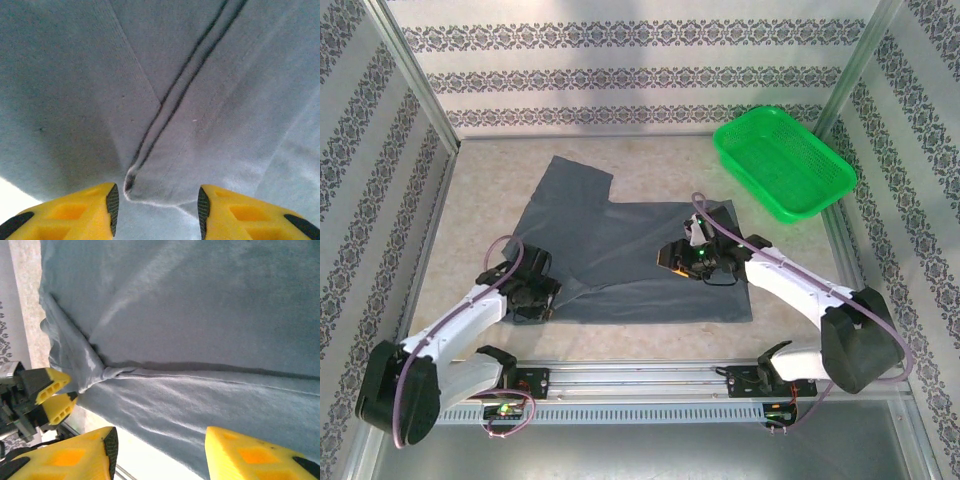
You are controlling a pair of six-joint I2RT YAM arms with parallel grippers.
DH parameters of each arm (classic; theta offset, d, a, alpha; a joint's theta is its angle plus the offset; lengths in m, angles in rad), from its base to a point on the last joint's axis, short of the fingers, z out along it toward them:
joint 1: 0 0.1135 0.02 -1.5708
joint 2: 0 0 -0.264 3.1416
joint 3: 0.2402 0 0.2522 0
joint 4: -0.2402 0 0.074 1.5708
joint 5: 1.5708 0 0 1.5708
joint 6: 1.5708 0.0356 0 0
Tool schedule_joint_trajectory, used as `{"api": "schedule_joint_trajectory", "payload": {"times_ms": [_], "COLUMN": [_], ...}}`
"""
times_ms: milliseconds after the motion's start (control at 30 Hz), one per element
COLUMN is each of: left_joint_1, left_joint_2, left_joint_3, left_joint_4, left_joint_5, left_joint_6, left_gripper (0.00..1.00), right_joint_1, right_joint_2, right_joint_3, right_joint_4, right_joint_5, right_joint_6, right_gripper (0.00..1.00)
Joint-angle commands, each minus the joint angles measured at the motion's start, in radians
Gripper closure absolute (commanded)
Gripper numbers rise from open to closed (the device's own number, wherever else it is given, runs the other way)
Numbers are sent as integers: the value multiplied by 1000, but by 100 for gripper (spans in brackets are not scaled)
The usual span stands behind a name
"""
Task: Fold and stack the t-shirts
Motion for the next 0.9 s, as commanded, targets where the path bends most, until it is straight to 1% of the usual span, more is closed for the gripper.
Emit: {"api": "schedule_joint_trajectory", "payload": {"times_ms": [0, 167, 233, 333, 367, 400, 533, 633, 733, 867], "left_joint_1": [-14, -30, -33, -33, -35, -35, -38, -40, -44, -58], "left_joint_2": [53, 89, 89, 98, 102, 107, 151, 203, 282, 414], "left_joint_3": [11, 28, 29, 52, 69, 91, 158, 212, 298, 425], "left_joint_4": [76, 50, 56, 43, 28, 15, -13, -9, -11, -33], "left_joint_5": [16, 10, 0, -22, -33, -41, -58, -66, -70, -62], "left_joint_6": [-49, -47, -46, -20, -6, 6, 68, 123, 208, 354], "left_gripper": [55, 60, 68, 87, 93, 96, 100, 100, 100, 100], "right_joint_1": [8, 3, 3, 1, 1, 0, -10, -21, -36, -53], "right_joint_2": [3, 7, 14, 21, 23, 26, 33, 36, 40, 47], "right_joint_3": [23, 33, 39, 42, 43, 42, 39, 43, 51, 56], "right_joint_4": [43, 32, 26, 25, 24, 22, 19, 17, 8, 5], "right_joint_5": [-24, -19, -14, -9, -7, -8, -9, -14, -14, -26], "right_joint_6": [7, 6, 7, 8, 8, 10, 11, 12, 11, 11], "right_gripper": [50, 51, 52, 53, 53, 53, 54, 56, 57, 57]}}
